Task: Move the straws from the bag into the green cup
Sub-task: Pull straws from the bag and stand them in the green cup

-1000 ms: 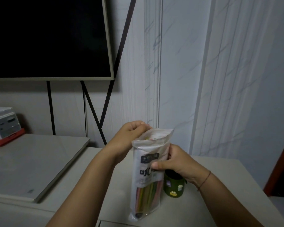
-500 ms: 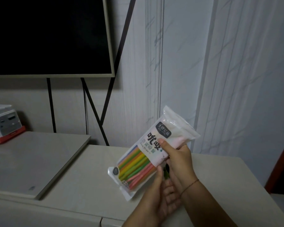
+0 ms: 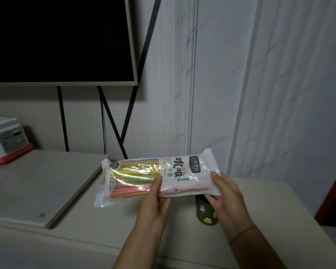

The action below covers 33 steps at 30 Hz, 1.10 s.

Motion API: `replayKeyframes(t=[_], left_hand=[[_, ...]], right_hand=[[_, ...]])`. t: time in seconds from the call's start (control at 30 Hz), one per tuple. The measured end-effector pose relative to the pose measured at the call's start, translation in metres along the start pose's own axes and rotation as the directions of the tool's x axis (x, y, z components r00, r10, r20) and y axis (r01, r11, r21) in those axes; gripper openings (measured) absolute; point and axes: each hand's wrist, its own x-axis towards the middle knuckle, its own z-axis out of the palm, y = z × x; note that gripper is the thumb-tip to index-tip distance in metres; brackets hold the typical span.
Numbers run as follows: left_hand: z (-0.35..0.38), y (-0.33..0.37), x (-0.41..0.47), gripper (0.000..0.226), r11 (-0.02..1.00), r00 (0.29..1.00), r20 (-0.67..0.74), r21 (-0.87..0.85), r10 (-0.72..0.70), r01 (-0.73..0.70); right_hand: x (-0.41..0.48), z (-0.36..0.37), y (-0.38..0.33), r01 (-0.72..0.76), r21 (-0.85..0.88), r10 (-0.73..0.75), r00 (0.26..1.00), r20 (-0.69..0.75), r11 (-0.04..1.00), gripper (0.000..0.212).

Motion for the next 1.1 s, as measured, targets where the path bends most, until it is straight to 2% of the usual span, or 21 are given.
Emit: replayKeyframes(t=[0.07, 0.13, 0.2, 0.23, 0.3, 0.43, 0.53, 0.63, 0.7, 0.77, 0.8, 0.87, 0.97, 1.03, 1.1], left_hand=[[-0.002, 0.004, 0.001, 0.019, 0.995, 0.999, -0.002, 0.095, 0.034, -0.033], [-0.002, 0.005, 0.002, 0.019, 0.985, 0.998, 0.019, 0.159, 0.062, -0.065], [0.0, 0.006, 0.0, 0.028, 0.976, 0.993, 0.065, 0.186, 0.103, -0.113], [0.002, 0.006, -0.001, 0.037, 0.975, 0.988, 0.099, 0.178, 0.118, -0.134], [0.008, 0.004, -0.004, 0.049, 0.981, 0.978, 0.166, 0.128, 0.126, -0.148], [0.012, -0.009, -0.004, 0.05, 0.995, 0.962, 0.259, 0.009, 0.089, -0.095], [0.007, -0.016, -0.003, 0.053, 0.998, 0.944, 0.324, -0.05, 0.061, -0.047], [0.001, -0.011, -0.003, 0.066, 0.996, 0.923, 0.379, -0.071, 0.068, -0.044], [-0.004, -0.007, 0.0, 0.057, 0.998, 0.907, 0.416, -0.053, 0.062, -0.044], [-0.007, -0.003, 0.002, 0.037, 0.998, 0.913, 0.403, -0.028, 0.069, -0.063], [-0.008, -0.003, 0.004, 0.034, 0.997, 0.92, 0.384, -0.016, 0.078, -0.078], [-0.008, -0.003, 0.007, 0.038, 0.994, 0.928, 0.361, 0.017, 0.096, -0.11], [-0.01, -0.003, 0.009, 0.044, 0.98, 0.934, 0.333, 0.101, 0.126, -0.169], [-0.011, -0.004, 0.01, 0.049, 0.969, 0.942, 0.301, 0.144, 0.151, -0.201], [-0.012, -0.005, 0.012, 0.051, 0.964, 0.948, 0.271, 0.158, 0.164, -0.212]], right_hand=[[0.002, -0.003, -0.001, 0.047, -0.091, -0.048, 0.999, -0.013, 0.995, 0.04], [0.002, -0.001, 0.0, 0.086, -0.187, -0.092, 0.995, -0.024, 0.979, 0.028], [0.0, 0.001, 0.004, 0.083, -0.227, -0.088, 0.996, -0.011, 0.97, 0.014], [-0.001, 0.002, 0.006, 0.07, -0.229, -0.071, 0.997, 0.003, 0.971, 0.014], [-0.003, 0.004, 0.01, 0.022, -0.18, -0.018, 1.0, 0.023, 0.983, 0.023], [-0.008, 0.015, 0.018, -0.162, 0.047, 0.154, 0.978, 0.137, 0.986, 0.033], [-0.014, 0.019, 0.021, -0.33, 0.187, 0.289, 0.933, 0.216, 0.925, 0.037], [-0.017, 0.017, 0.019, -0.479, 0.276, 0.375, 0.856, 0.356, 0.833, 0.038], [-0.015, 0.012, 0.02, -0.53, 0.278, 0.422, 0.83, 0.366, 0.801, 0.039], [-0.015, 0.01, 0.022, -0.52, 0.266, 0.422, 0.837, 0.348, 0.812, 0.039], [-0.015, 0.01, 0.023, -0.502, 0.267, 0.403, 0.846, 0.349, 0.823, 0.04], [-0.012, 0.01, 0.026, -0.427, 0.227, 0.347, 0.881, 0.321, 0.875, 0.04], [-0.005, 0.007, 0.03, -0.249, 0.057, 0.233, 0.951, 0.205, 0.967, 0.037], [-0.003, 0.006, 0.029, -0.171, -0.008, 0.17, 0.973, 0.158, 0.985, 0.035], [-0.004, 0.005, 0.029, -0.139, 0.001, 0.138, 0.982, 0.131, 0.99, 0.036]])
